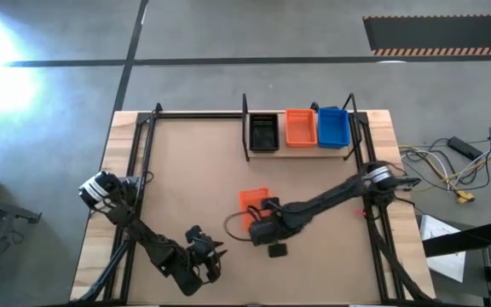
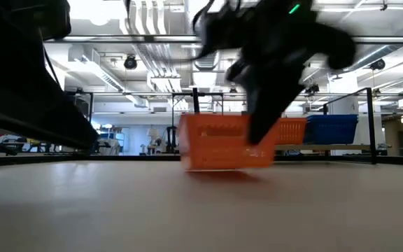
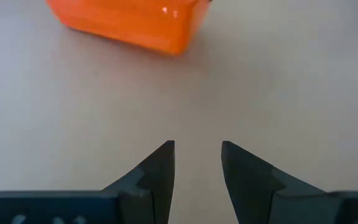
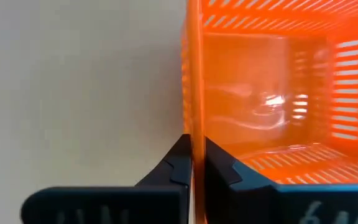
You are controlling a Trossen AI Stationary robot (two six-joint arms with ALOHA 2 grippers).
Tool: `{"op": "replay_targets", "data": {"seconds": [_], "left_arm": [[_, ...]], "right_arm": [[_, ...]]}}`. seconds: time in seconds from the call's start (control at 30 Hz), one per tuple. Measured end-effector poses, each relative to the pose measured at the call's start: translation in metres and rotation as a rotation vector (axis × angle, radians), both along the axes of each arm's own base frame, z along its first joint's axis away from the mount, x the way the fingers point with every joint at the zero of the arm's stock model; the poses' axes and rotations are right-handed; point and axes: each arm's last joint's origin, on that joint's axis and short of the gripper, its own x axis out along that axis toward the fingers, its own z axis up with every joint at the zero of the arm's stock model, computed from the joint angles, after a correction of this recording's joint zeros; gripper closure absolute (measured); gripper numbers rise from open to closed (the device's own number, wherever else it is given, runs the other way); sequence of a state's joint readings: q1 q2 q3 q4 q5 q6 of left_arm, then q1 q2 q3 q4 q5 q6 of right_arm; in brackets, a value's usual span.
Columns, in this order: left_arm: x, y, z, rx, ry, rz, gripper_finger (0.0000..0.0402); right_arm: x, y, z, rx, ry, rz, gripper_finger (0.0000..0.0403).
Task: Stack baskets on shelf by color
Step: Stack the orange bin on the orange bins on the shelf
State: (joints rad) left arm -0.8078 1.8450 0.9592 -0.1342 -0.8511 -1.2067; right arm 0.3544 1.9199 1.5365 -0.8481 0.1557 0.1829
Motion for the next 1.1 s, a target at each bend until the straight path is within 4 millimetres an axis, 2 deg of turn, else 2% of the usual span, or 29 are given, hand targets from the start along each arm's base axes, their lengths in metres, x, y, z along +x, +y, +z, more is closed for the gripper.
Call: {"op": "replay_targets", "data": {"seconds": [0.1, 0.2, 0.4, 0.53, 0.6, 0.7, 0.83, 0.97, 1.1], "left_arm": [[0.001, -0.001, -0.001, 0.007, -0.047, -0.031, 0.0286], [0.003, -0.002, 0.0, 0.031, -0.073, -0.042, 0.0286], [0.004, -0.003, 0.003, 0.051, -0.083, -0.048, 0.0285], [0.005, -0.003, 0.003, 0.052, -0.084, -0.045, 0.0285], [0.005, -0.002, 0.003, 0.057, -0.089, -0.039, 0.0285], [0.006, -0.001, 0.003, 0.064, -0.097, -0.026, 0.0285], [0.008, 0.002, 0.003, 0.065, -0.097, -0.016, 0.0285], [0.009, 0.002, 0.003, 0.065, -0.097, -0.015, 0.0285], [0.009, 0.003, 0.003, 0.066, -0.096, -0.011, 0.0285]], "right_arm": [[-0.03, 0.007, 0.024, 0.012, -0.014, 0.042, 0.0394], [-0.063, -0.002, 0.053, 0.023, -0.048, 0.009, 0.0394], [-0.124, -0.064, 0.109, -0.224, -0.145, -0.098, 0.0394], [-0.147, -0.117, 0.13, -0.357, -0.194, -0.087, 0.0394], [-0.152, -0.145, 0.133, -0.413, -0.196, -0.09, 0.0394], [-0.155, -0.184, 0.127, -0.465, -0.187, -0.083, 0.0394], [-0.161, -0.226, 0.108, -0.377, -0.182, -0.028, 0.0394], [-0.168, -0.251, 0.092, -0.323, -0.147, -0.084, 0.0394], [-0.174, -0.261, 0.082, -0.291, -0.126, -0.116, 0.0394]]}}
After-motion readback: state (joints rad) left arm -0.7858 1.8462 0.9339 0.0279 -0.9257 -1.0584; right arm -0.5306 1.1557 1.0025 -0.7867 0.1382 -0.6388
